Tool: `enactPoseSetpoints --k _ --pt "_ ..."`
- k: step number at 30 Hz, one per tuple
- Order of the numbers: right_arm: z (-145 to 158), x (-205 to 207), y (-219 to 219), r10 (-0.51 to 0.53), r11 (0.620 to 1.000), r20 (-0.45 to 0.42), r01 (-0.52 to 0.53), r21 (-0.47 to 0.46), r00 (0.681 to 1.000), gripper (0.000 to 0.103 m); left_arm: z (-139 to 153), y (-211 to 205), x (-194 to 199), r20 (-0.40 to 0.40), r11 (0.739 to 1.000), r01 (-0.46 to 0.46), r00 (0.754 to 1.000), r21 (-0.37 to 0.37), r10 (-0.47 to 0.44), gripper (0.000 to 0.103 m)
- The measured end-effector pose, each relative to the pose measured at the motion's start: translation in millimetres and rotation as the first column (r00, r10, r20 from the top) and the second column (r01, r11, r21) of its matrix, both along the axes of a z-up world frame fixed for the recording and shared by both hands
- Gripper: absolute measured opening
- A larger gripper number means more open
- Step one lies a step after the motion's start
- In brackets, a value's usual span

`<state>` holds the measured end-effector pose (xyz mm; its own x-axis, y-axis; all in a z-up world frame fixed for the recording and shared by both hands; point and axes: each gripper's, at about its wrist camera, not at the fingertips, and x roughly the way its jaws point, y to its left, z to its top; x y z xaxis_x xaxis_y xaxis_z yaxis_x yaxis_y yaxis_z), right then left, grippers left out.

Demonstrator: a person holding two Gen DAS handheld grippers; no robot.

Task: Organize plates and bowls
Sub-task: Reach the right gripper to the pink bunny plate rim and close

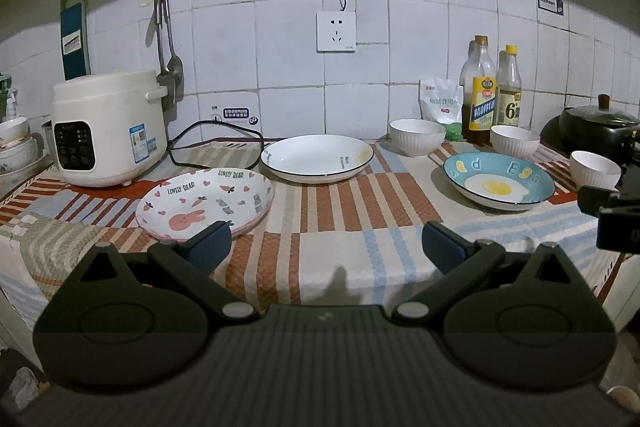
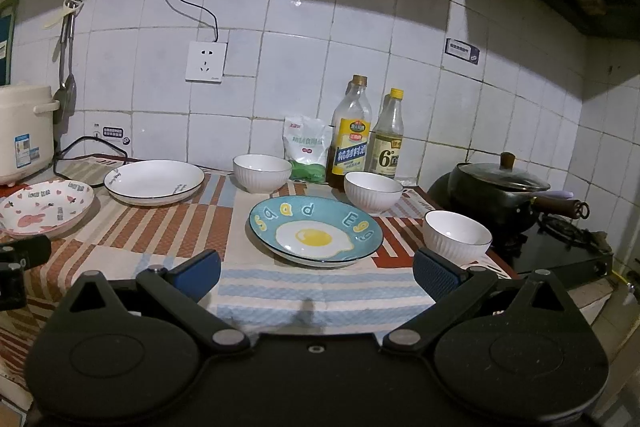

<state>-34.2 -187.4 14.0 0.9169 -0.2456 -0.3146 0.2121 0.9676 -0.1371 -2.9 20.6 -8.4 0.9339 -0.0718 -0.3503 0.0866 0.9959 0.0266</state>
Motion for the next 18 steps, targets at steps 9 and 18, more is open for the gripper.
enactPoseSetpoints --k 9,18 --pt "18.1 -2.9 3.3 0.189 0.982 0.152 -0.19 -0.009 0.97 0.103 24.7 14.9 7.8 -0.059 0.999 0.039 0.998 0.018 -0.038 0.103" --pt "36.5 33.6 30.5 0.43 0.901 0.092 -0.434 0.021 0.898 0.103 49.2 58.3 24.9 -0.045 0.993 0.049 0.998 0.106 -0.045 0.103"
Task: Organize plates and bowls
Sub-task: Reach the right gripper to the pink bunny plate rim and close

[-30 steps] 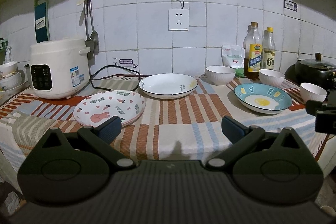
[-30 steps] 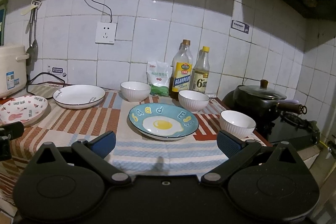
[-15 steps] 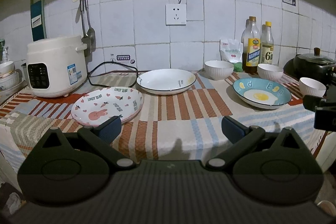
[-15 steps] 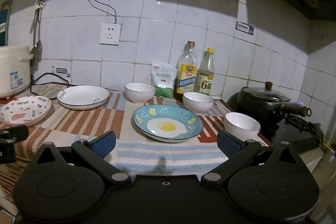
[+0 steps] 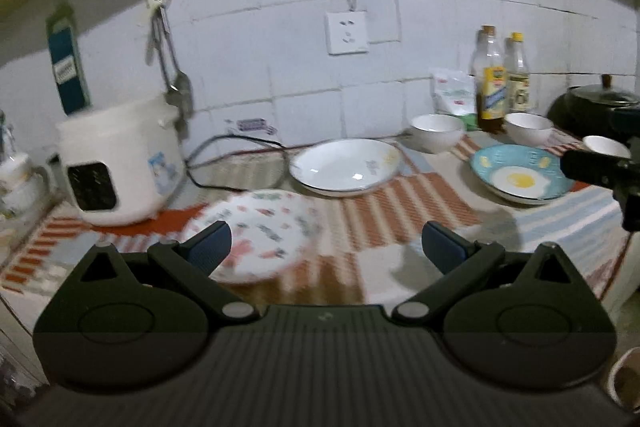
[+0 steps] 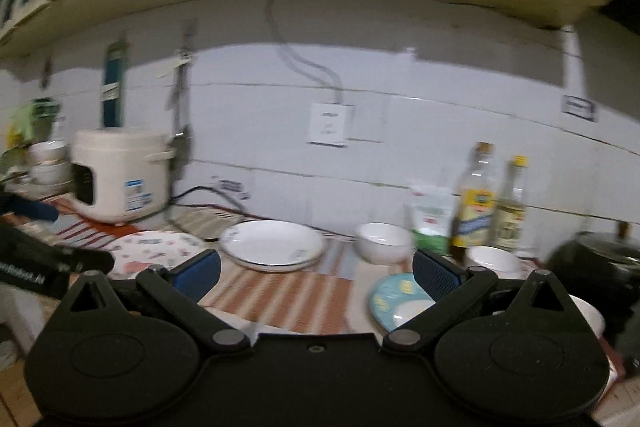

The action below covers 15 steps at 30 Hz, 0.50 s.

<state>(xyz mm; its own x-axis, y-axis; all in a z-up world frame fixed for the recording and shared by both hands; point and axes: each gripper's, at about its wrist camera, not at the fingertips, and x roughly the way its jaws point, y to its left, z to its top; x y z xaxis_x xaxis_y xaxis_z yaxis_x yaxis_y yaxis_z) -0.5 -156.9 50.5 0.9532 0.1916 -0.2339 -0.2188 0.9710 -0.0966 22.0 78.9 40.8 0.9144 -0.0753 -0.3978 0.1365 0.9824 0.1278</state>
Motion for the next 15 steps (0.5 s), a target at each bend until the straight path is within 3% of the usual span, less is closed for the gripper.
enactPoseSetpoints --k 3,7,11,15 --pt "-0.7 16.7 14.4 0.085 0.996 -0.065 -0.084 0.015 0.994 0.103 0.3 21.5 9.1 -0.022 0.996 0.084 0.996 -0.011 -0.085 0.103" --pt "-7.9 37.2 34.3 0.208 0.978 -0.124 -0.201 0.06 0.97 0.103 -9.7 50.7 26.2 -0.113 0.984 0.159 0.979 -0.086 -0.168 0.103" --pt "-20.5 61.1 53.7 0.29 0.955 -0.19 -0.271 0.118 0.938 0.102 -20.4 69.9 43.5 -0.116 0.99 0.133 0.984 -0.044 -0.137 0.103" --pt "-36.0 89.6 69.7 0.332 0.941 -0.262 -0.299 0.157 0.906 0.094 -26.2 86.3 67.0 -0.128 0.993 0.12 0.985 0.005 -0.118 0.103"
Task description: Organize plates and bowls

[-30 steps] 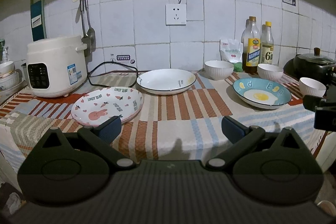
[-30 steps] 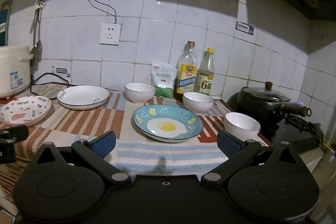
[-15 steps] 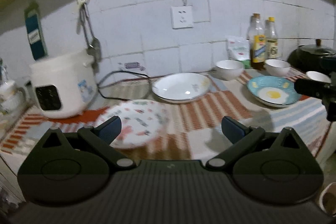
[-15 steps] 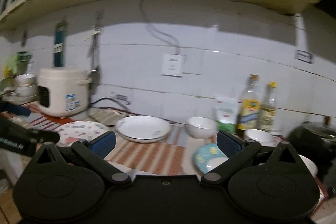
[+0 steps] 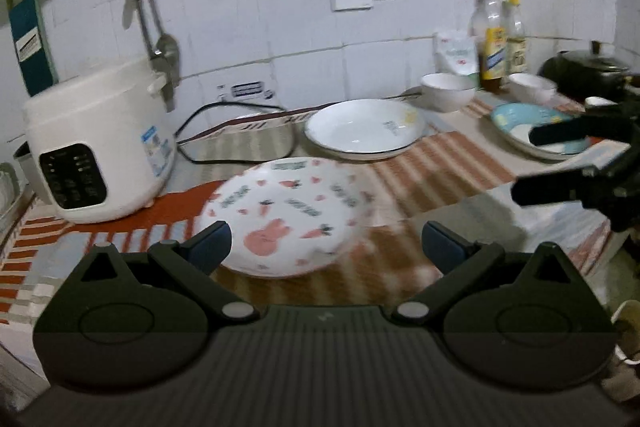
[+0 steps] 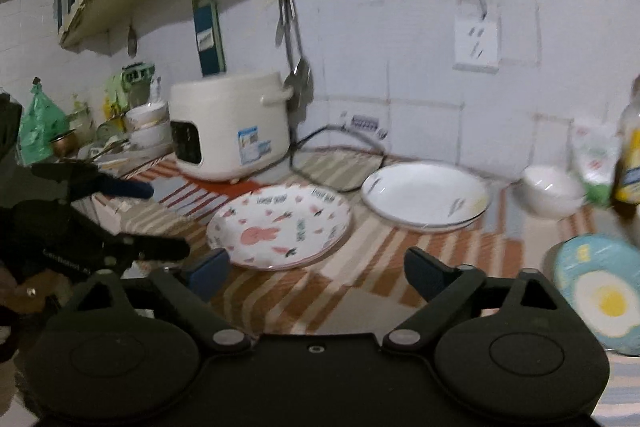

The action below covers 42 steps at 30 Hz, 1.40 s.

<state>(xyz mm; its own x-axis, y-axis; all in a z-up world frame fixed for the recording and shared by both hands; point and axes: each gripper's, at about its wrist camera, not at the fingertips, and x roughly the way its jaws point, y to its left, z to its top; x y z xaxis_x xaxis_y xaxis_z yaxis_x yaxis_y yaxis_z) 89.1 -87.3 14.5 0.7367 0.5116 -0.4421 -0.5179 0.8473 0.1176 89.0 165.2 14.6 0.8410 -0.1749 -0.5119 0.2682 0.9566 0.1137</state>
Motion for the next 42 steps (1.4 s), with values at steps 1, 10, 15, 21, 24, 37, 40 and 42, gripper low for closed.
enactPoseSetpoints --k 1,10,15,21,24,37,40,42 --pt "-3.6 5.9 3.8 0.007 1.0 -0.016 -0.007 0.002 1.0 0.094 -1.0 5.1 5.8 -0.004 1.0 -0.01 1.0 0.013 0.01 0.103" --pt "-38.8 56.4 34.5 0.046 0.998 -0.123 -0.042 0.035 0.991 0.089 -25.0 39.4 63.0 -0.118 0.999 -0.048 0.992 0.018 0.05 0.099" --pt "-51.7 83.5 47.8 0.047 0.998 -0.162 -0.038 0.058 0.986 0.082 -40.2 57.3 97.9 -0.127 0.995 -0.096 0.987 0.02 0.098 0.081" --pt "-67.3 112.3 55.7 0.012 0.997 -0.209 0.005 0.082 0.978 0.065 -63.0 79.5 135.8 -0.199 0.988 -0.151 0.97 -0.033 0.141 0.062" --pt "-72.9 123.5 57.2 -0.021 0.997 -0.222 0.038 0.073 0.975 0.059 -70.5 87.0 146.4 -0.23 0.985 -0.163 0.962 -0.05 0.148 0.054" --pt "-86.6 150.3 60.2 -0.063 0.991 -0.31 0.097 0.095 0.949 0.029 -77.0 101.0 163.5 -0.28 0.978 -0.17 0.951 -0.125 0.13 0.02" --pt "-87.5 151.3 63.7 -0.073 0.99 -0.305 0.107 0.096 0.95 0.022 -78.5 99.6 162.4 -0.269 0.975 -0.185 0.952 -0.125 0.147 0.02" --pt "-85.8 149.6 67.5 -0.093 0.989 -0.301 0.123 0.082 0.949 0.022 -79.4 95.8 160.9 -0.254 0.975 -0.192 0.954 -0.107 0.16 0.021"
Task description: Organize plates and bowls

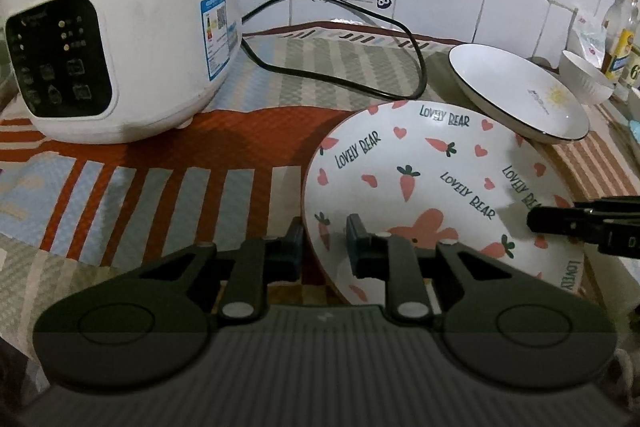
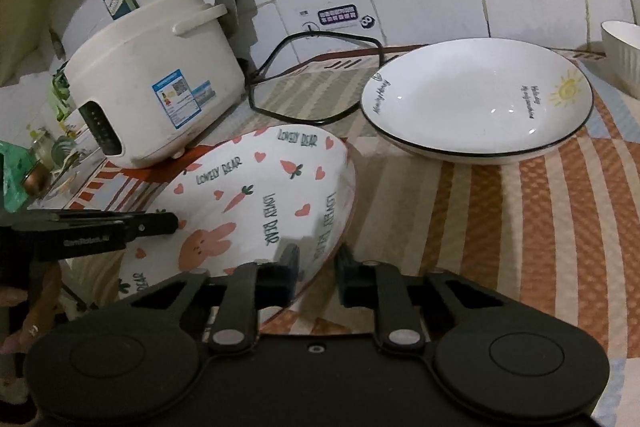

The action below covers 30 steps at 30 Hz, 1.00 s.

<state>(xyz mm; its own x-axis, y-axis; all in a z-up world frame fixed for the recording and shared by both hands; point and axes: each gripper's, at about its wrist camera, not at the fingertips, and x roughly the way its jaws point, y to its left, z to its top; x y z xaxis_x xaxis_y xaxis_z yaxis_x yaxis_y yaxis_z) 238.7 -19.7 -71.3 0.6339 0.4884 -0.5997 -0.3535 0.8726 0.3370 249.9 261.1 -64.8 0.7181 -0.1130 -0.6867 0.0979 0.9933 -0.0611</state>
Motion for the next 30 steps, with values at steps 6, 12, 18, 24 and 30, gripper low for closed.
enactPoseSetpoints --k 6,12,18,24,30 --pt "2.1 -3.2 -6.6 -0.05 0.998 -0.026 0.051 0.03 0.998 0.02 -1.3 -11.1 -8.8 0.039 0.998 -0.001 0.999 0.062 -0.002 0.021" --pt "7.3 -14.2 -26.3 -0.067 0.996 -0.05 0.07 0.06 0.996 0.02 5.4 -25.9 -22.1 0.033 0.998 0.03 0.999 0.063 -0.032 0.021" --pt "11.0 -30.7 -56.4 -0.087 0.993 -0.075 0.092 0.068 0.993 0.02 11.9 -54.8 -33.4 0.017 0.994 0.073 0.997 0.08 -0.074 0.021" --pt "14.0 -49.7 -96.7 -0.126 0.99 -0.082 0.131 0.06 0.989 0.02 13.5 -92.0 -43.0 -0.002 0.987 0.141 0.99 0.075 -0.142 0.021" --pt "11.8 -63.7 -135.3 -0.171 0.983 -0.095 0.177 0.054 0.981 0.02 10.7 -128.4 -46.3 -0.029 0.978 0.202 0.979 0.058 -0.2 0.021"
